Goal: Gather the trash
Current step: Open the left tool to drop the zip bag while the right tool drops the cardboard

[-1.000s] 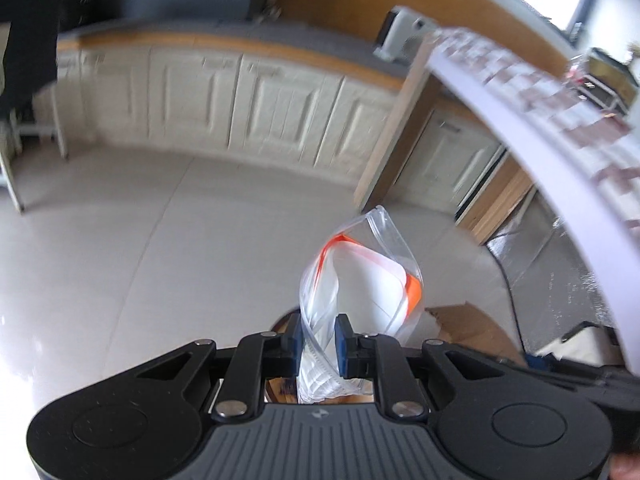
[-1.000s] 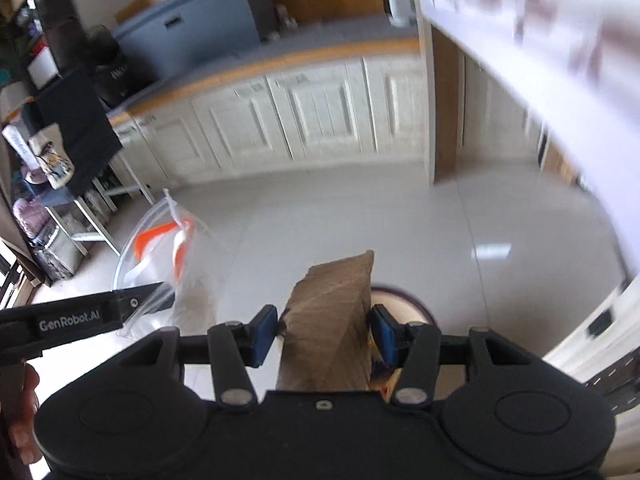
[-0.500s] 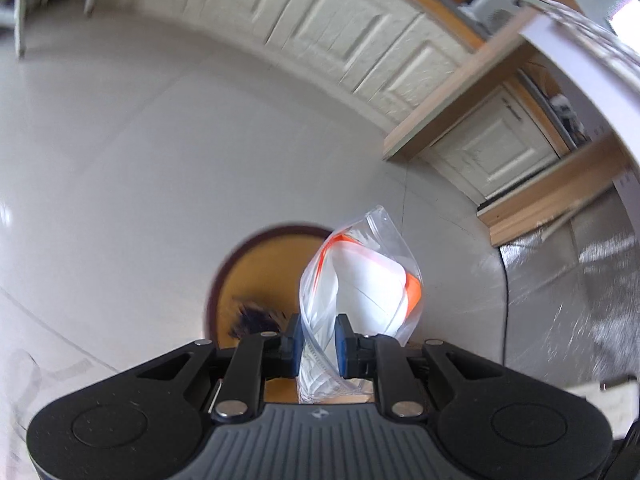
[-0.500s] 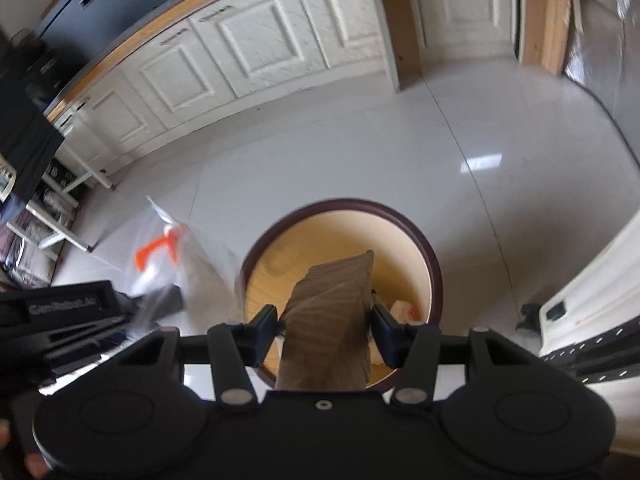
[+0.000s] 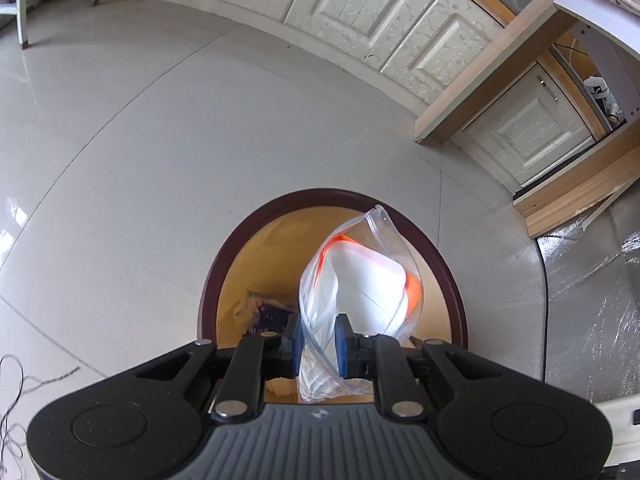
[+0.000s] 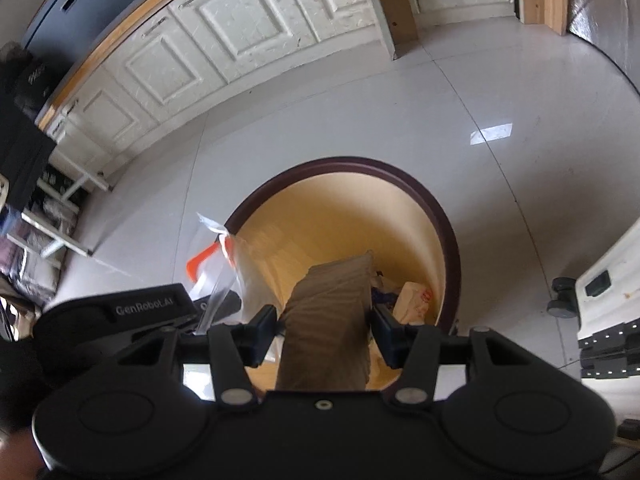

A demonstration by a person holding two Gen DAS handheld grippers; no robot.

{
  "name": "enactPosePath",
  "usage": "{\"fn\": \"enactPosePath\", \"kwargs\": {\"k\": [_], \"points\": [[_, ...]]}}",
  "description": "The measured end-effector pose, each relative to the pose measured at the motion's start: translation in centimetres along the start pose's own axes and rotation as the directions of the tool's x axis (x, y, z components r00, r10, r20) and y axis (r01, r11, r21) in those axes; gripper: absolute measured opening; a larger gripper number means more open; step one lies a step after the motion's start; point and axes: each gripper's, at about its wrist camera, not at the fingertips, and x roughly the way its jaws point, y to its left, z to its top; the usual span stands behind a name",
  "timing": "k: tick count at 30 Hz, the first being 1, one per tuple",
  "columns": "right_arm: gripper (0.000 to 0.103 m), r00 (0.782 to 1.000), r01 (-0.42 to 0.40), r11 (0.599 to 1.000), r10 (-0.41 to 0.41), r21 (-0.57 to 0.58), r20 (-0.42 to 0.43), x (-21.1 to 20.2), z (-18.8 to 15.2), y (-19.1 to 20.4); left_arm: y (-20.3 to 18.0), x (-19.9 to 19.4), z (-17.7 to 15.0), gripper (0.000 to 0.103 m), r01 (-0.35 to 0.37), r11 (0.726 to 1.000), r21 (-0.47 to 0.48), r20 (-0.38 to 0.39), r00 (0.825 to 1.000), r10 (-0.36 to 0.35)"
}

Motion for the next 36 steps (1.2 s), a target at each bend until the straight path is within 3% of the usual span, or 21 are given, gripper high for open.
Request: {"fn": "enactPosePath", "kwargs": {"k": [10,19,27,36], "points": [[0.06,0.999,-0.036,0.993,0.035,0.116,0.005,1.3,0.7,-2.2,0.7,1.5,-0.2,0.02,-0.042,0.999,0.01,-0.048,0.998,0.042],[0.069,0.999,-0.014,0.995,0.018,0.103,-0.042,2.3,0.7,-2.3,0.4,1.9,0.2,0.025,-0.071,0.996,0.058,-0.073,0.995,0.075],[0.07,0.998,0.027,0.998,-0.023,0.061,-0.064,2.4,0.6,-2.3,0.7,1.8,0.4,0.027,-0.1,0.992,0.081,-0.067,0.992,0.106],[0.071,0.993,0.085,0.996,-0.087,-0.034,-0.077,2.6,0.7,-1.7,0.6,1.9,0.6,0.042,-0.139,0.98,0.145,-0.086,0.985,0.152]]}}
